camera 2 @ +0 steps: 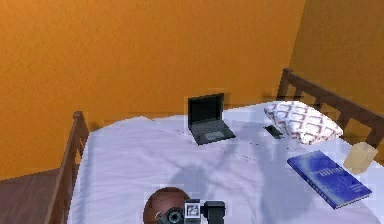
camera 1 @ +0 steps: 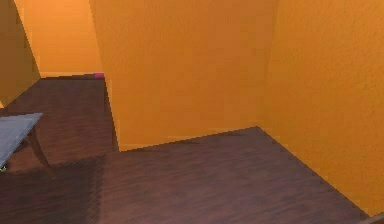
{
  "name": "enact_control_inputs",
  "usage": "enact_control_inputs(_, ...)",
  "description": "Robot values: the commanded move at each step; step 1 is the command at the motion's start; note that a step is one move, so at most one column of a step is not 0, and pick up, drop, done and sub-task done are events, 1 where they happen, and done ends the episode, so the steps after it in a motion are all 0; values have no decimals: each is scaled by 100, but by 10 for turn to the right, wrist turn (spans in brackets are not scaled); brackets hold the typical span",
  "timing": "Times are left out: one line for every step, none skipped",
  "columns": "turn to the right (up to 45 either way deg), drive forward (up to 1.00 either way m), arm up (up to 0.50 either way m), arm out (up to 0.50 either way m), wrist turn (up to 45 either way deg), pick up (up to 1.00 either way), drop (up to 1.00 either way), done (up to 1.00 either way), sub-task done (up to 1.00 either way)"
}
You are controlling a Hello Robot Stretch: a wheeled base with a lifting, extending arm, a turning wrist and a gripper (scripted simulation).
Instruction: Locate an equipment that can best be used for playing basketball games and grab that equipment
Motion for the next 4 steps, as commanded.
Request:
enact_control_inputs(0,0,0,0,450,0,0,0,0)
enact_control_inputs(0,0,0,0,450,0,0,0,0)
enact_control_inputs(0,0,0,0,240,0,0,0,0)
enact_control_inputs(0,0,-30,0,0,0,0,0,0)
